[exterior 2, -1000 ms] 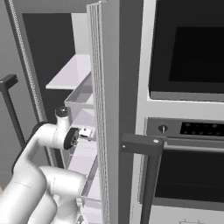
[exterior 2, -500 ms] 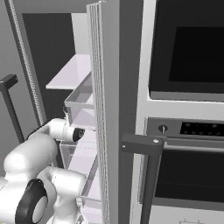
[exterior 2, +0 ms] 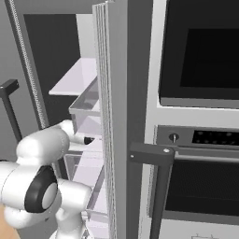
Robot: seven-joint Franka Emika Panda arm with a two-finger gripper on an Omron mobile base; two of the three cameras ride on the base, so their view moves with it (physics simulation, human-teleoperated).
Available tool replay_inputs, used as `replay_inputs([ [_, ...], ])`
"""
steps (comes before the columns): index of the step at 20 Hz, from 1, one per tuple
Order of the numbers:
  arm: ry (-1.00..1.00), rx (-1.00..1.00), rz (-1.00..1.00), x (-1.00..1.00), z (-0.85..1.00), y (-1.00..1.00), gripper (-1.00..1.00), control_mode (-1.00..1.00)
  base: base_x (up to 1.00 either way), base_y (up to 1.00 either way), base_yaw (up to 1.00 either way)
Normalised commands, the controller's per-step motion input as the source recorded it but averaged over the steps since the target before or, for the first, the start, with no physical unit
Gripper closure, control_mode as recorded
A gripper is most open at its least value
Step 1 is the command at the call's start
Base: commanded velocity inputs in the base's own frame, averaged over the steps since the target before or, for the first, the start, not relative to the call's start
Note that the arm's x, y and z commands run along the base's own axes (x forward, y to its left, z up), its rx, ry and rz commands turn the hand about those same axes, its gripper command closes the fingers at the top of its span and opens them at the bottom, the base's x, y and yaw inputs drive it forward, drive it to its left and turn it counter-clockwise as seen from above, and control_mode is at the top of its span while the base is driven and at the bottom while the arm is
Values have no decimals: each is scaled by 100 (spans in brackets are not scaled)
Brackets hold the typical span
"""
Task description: Place one garlic and one steak in each tupperware on the nearby counter, to pack two identical lunches.
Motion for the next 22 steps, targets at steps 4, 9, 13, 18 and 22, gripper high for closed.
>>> replay_inputs([
  [4,13,-2,0,32,-27,1,-100,-100,0,0,0],
  [9,8,0,0,8,-10,0,-100,-100,0,0,0],
  [13,14,0,0,11,-14,0,-100,-100,0,0,0],
  [18,5,0,0,50,2,0,-100,-100,0,0,0],
  [22,1,0,0,58,0,0,-100,-100,0,0,0],
])
